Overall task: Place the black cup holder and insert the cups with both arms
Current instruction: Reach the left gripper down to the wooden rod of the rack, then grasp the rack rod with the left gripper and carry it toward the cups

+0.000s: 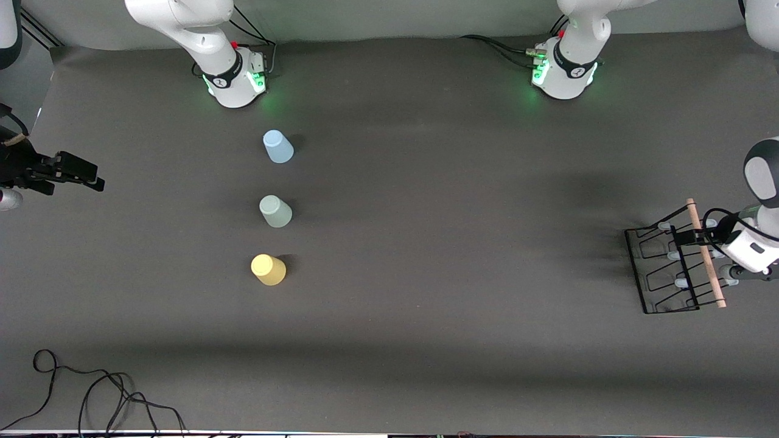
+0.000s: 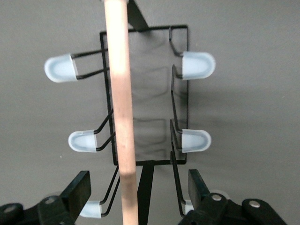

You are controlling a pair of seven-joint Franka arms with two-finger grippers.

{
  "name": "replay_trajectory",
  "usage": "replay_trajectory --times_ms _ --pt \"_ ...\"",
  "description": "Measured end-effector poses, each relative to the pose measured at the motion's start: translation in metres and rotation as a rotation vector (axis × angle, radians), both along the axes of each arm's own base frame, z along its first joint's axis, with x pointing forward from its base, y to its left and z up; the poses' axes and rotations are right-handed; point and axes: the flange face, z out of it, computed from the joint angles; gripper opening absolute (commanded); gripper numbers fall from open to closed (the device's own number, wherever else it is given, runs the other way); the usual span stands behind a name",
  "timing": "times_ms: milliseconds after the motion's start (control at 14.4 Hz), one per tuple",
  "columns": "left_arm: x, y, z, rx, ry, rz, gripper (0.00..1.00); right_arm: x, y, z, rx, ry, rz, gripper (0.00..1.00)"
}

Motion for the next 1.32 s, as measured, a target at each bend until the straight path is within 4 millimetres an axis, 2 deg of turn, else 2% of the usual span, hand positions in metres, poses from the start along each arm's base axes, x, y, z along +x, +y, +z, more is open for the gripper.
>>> replay_trajectory --times_ms 139,278,417,626,765,834,974,1182,1321 --pt "-0.001 0.0 -0.004 -0.002 0.008 0.001 0.41 0.0 0.0 0.0 0.0 0.0 0.0 1.0" --pt "-0.002 0.0 -0.006 -0.003 0.013 0.001 0.24 0.0 0.0 0.0 0.0 0.0 0.0 1.0" --pt "-0.003 0.0 -0.008 -0.004 0.018 0.001 0.02 0.0 0.0 0.0 0.0 0.0 0.0 1.0" --pt "-0.004 -0.003 -0.006 -0.006 0.027 -0.003 0.0 0.0 0.0 0.0 0.0 0.0 0.0 1.0" --pt "-0.003 -0.013 0.004 -0.003 0.031 -0.024 0.0 0.0 0.0 0.0 0.0 0.0 0.0 1.0" --pt "-0.001 -0.024 0.014 -0.001 0.03 -0.041 0.0 0.0 0.0 0.0 0.0 0.0 0.0 1.0" --pt "0.002 -0.06 0.041 0.001 0.036 -0.088 0.0 0.0 0.0 0.0 0.0 0.0 0.0 1.0" --pt "0.004 -0.129 0.081 -0.002 0.047 -0.16 0.0 0.0 -0.001 0.0 0.0 0.0 -0.002 1.0" --pt "0.005 -0.181 0.097 -0.037 0.028 -0.176 0.0 0.0 -0.001 0.0 0.0 0.0 -0.003 1.0"
